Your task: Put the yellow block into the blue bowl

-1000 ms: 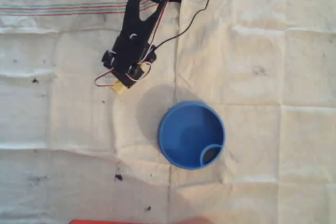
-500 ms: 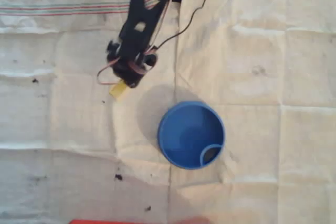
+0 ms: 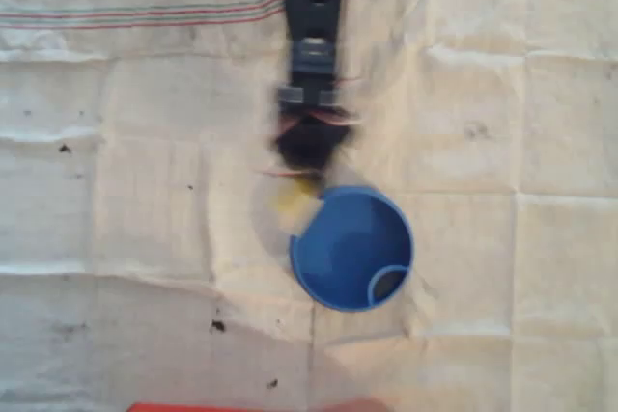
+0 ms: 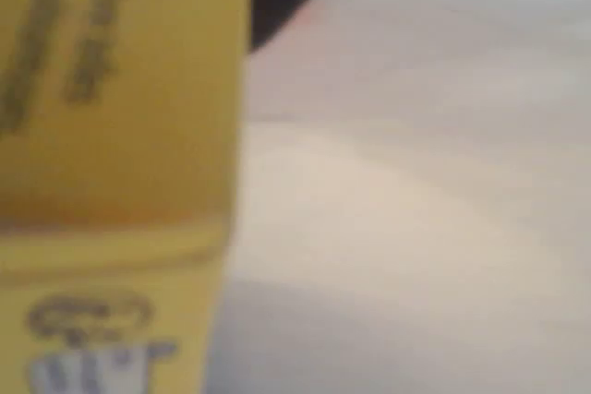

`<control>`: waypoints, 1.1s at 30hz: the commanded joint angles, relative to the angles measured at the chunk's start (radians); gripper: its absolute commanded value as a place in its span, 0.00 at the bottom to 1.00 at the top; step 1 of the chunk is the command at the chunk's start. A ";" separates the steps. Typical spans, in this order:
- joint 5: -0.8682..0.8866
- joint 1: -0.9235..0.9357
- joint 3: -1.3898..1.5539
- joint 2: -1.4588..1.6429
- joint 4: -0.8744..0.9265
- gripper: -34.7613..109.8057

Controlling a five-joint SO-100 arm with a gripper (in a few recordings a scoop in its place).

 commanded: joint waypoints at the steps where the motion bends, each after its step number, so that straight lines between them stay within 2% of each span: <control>1: 0.063 -0.043 -0.081 0.049 -0.126 0.24; 13: 0.091 -0.032 -0.081 -0.109 -0.190 0.25; 20: 0.092 -0.032 -0.081 -0.103 -0.189 0.41; 23: 0.092 -0.031 -0.081 -0.101 -0.187 0.44; 28: 0.092 -0.015 -0.077 -0.021 -0.147 0.40; 33: 0.094 -0.012 -0.075 0.087 -0.002 0.28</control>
